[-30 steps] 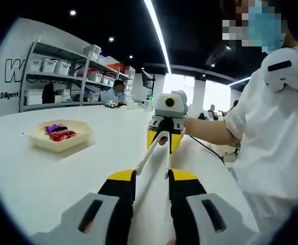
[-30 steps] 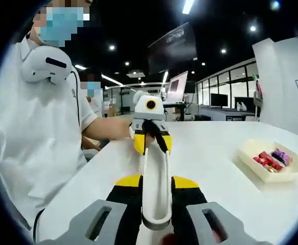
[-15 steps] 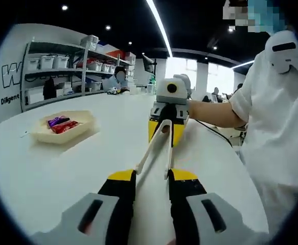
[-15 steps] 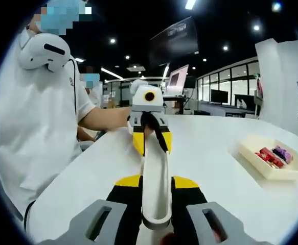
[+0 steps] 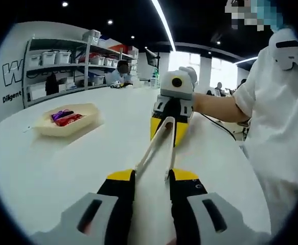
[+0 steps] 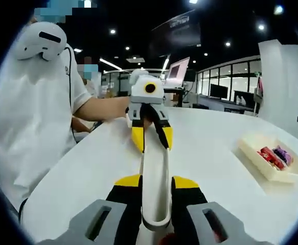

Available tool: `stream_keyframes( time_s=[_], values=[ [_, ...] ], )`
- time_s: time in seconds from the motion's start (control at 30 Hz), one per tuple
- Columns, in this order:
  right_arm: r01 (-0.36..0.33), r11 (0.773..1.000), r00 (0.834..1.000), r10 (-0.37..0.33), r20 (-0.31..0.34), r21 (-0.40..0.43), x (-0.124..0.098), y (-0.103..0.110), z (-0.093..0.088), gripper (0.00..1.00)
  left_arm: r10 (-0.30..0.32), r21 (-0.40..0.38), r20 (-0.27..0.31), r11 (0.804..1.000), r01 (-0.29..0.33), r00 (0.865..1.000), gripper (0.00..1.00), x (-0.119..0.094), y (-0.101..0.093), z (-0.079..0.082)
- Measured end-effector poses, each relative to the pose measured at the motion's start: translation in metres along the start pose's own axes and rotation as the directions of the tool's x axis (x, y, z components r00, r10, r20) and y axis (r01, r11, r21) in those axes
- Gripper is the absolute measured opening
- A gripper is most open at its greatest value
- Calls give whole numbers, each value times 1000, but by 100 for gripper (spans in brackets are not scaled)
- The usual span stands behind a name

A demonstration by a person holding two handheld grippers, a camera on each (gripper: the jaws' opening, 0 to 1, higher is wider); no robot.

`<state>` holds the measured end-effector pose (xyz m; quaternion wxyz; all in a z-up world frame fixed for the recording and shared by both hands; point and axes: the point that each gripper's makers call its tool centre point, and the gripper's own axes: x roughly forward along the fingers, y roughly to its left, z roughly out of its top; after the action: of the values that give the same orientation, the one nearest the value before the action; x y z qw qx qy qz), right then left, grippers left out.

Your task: Place the target food into the container with the food tongs after gripping and lifting it, then release it inside without dropping or visibly crushing the food.

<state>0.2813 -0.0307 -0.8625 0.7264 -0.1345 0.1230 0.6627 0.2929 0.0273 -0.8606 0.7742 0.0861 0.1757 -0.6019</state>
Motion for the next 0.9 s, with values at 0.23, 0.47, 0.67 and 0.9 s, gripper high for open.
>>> stream_keyframes(
  time_s=[0.23, 0.47, 0.67, 0.9],
  values=[
    [6, 1000, 999, -7, -34, -16, 1, 0, -5, 14, 5, 2, -1, 1000, -5, 1000, 27, 0, 0, 0],
    [11, 999, 998, -13, -63, -32, 3, -1, -9, 14, 12, 2, -3, 1000, -12, 1000, 28, -1, 1, -1],
    [11, 1000, 998, -12, -61, -24, 3, -2, -9, 15, 14, 1, 0, 1000, -14, 1000, 28, -1, 2, -1],
    [20, 1000, 998, -21, -58, -13, 3, -3, -9, 16, -11, -1, -4, 1000, 11, 1000, 16, 0, -5, -2]
  ],
)
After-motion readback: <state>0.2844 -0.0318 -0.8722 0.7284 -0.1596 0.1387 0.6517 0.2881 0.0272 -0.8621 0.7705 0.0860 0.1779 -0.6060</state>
